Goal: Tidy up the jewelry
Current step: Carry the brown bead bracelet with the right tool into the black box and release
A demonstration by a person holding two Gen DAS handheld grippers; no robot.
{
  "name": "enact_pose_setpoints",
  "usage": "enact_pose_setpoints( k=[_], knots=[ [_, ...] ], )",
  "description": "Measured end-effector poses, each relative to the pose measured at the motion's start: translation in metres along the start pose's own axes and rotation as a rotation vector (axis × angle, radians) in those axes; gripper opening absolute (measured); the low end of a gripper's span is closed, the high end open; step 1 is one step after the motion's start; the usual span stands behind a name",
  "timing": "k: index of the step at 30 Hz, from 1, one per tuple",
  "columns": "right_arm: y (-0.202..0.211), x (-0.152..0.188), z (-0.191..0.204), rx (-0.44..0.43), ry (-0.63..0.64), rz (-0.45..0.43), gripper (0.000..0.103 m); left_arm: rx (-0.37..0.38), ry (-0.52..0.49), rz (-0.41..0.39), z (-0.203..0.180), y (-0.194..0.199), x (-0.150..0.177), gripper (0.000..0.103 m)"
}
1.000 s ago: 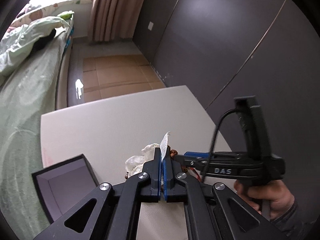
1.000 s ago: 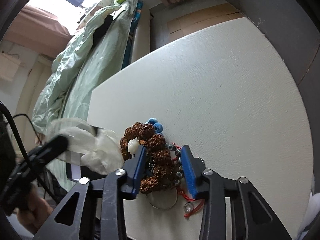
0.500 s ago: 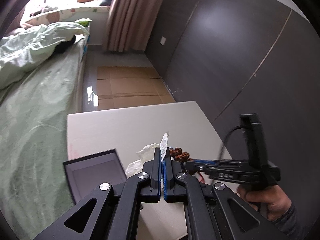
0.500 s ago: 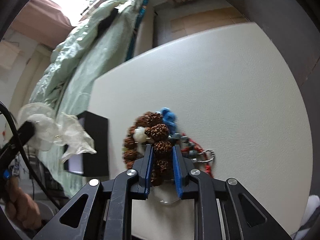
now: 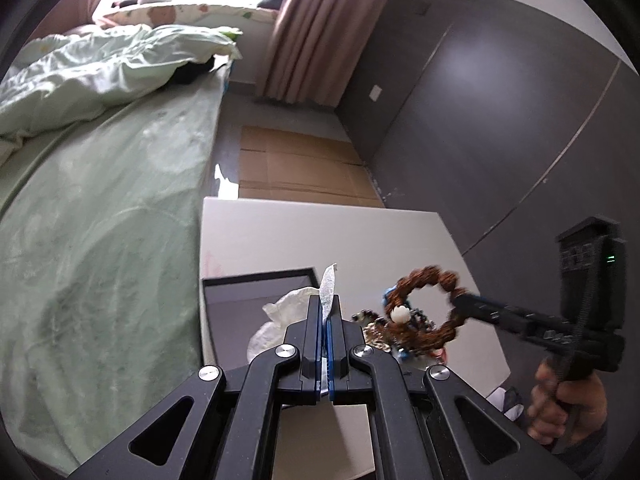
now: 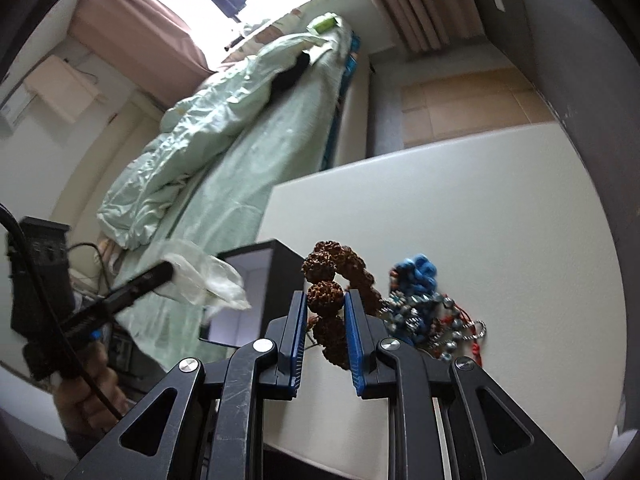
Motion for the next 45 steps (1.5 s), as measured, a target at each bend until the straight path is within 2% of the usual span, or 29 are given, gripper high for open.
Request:
enact_pose_setpoints(
  k=[3,5,6,7,9,13,16,21,27,28,30,31,32,37,39,41,45],
  knots=[
    [0.005,-0.004,0.013,-0.030,0.012,-0.030,0.020,-0.020,0.028,0.034,0.009,-0.006,0.004,0.003],
    [0.007,-0.007,0.022,-0.060,0.011,-0.049,0.020,-0.028,0.063,0.066,0.016,-0.010,0.007,0.014],
    [0.007,-0.007,0.025,-0.068,0.010,-0.053,0.020,-0.029,0.075,0.069,0.018,-0.010,0.009,0.035],
    [0.007,-0.008,0.028,-0.079,0.010,-0.058,0.020,-0.034,0.089,0.061,0.021,-0.008,0.010,0.063],
    [0.006,-0.008,0.034,-0.102,0.010,-0.069,0.020,-0.048,0.106,0.020,0.025,0.000,0.009,0.081],
    [0.000,-0.009,0.044,-0.142,-0.003,-0.081,0.020,-0.063,0.133,-0.036,0.034,0.016,0.003,0.081],
    [-0.004,-0.008,0.050,-0.163,-0.006,-0.085,0.020,-0.100,0.144,-0.049,0.042,0.020,0.004,0.081],
    [-0.017,-0.006,0.067,-0.208,-0.001,-0.083,0.020,-0.111,0.147,-0.060,0.048,0.024,0.003,0.081],
    [-0.036,0.000,0.083,-0.177,0.043,-0.072,0.021,-0.124,0.142,-0.076,0.051,0.028,0.001,0.081],
    [-0.039,0.002,0.087,-0.196,0.044,-0.064,0.021,-0.125,0.144,-0.078,0.052,0.028,0.001,0.081],
    [-0.045,0.005,0.096,-0.254,0.042,-0.021,0.028,-0.130,0.144,-0.081,0.054,0.028,0.001,0.081],
    [-0.045,0.004,0.097,-0.258,0.043,-0.014,0.034,-0.132,0.143,-0.083,0.054,0.028,0.000,0.081],
    [-0.043,0.004,0.096,-0.251,0.046,-0.018,0.038,-0.132,0.141,-0.083,0.053,0.027,0.000,0.081],
    [-0.031,0.004,0.075,-0.202,0.026,-0.013,0.039,-0.114,0.106,-0.072,0.040,0.023,0.002,0.081],
    [-0.022,0.005,0.064,-0.157,0.038,-0.013,0.040,-0.107,0.082,-0.068,0.031,0.020,0.004,0.081],
    [-0.013,0.005,0.055,-0.127,0.035,-0.018,0.053,-0.097,0.056,-0.060,0.021,0.016,0.006,0.081],
    [0.000,0.002,0.037,-0.077,0.035,-0.025,0.055,-0.076,0.010,-0.046,0.002,0.008,0.010,0.081]
  ],
)
Point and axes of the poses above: each gripper's, at about its wrist camera, not at the fingertips, and y roughly against the way its jaws point, z to its left, x to its underside, the point moved 5 cm from there along -y, roughly the way its jaws point, and after that the axes turned 12 degrees about -z, right-handed, at the moved point
